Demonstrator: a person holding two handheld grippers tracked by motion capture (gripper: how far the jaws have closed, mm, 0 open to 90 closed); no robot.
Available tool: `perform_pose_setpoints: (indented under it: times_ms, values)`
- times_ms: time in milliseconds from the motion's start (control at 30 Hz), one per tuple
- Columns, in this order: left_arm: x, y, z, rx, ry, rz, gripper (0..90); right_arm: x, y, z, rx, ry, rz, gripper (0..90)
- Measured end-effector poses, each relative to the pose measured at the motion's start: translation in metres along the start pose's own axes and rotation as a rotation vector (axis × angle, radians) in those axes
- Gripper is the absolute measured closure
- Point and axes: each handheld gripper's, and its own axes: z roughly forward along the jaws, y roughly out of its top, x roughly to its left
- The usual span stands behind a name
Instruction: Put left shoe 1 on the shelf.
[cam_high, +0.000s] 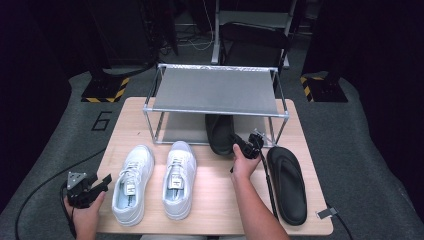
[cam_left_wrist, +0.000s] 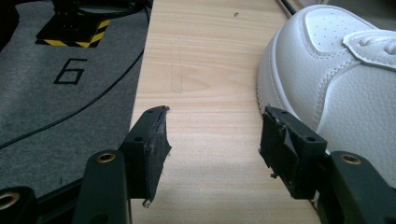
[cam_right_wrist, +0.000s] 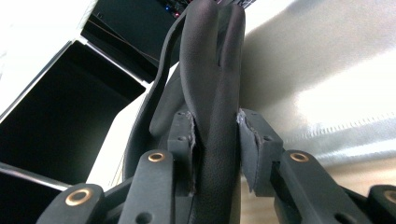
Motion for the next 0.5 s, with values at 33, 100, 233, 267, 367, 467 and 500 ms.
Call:
perform_pose_setpoints:
  times_ms: [33, 100, 233, 267, 367, 467, 500]
  values:
    - [0.0, 0.0, 0.0, 0.0, -0.001, 0.0, 41.1, 0.0, 0.001, 0.003, -0.009, 0.001, 0.007, 67.5]
    - [0.0, 0.0, 0.0, -0.001, -0.002, -0.001, 41.1, -0.001, 0.003, 0.008, -0.021, 0.0, -0.011, 67.4]
    - [0.001, 0.0, 0.0, -0.002, -0.001, -0.002, 41.1, 0.001, 0.007, 0.017, -0.028, -0.014, -0.023, 67.4]
    - [0.001, -0.001, 0.0, -0.002, -0.002, -0.002, 41.1, 0.002, 0.008, 0.019, -0.029, -0.025, -0.037, 67.4]
    - [0.002, -0.001, 0.0, -0.003, -0.002, -0.005, 41.1, 0.004, 0.008, 0.027, -0.038, -0.04, -0.03, 67.3]
    - [0.002, -0.001, 0.0, -0.005, -0.004, -0.007, 41.1, 0.003, 0.008, 0.032, -0.041, -0.037, -0.02, 67.3]
    - [0.002, -0.001, 0.0, -0.004, -0.004, -0.005, 41.1, 0.002, 0.008, 0.033, -0.051, -0.023, -0.032, 67.4]
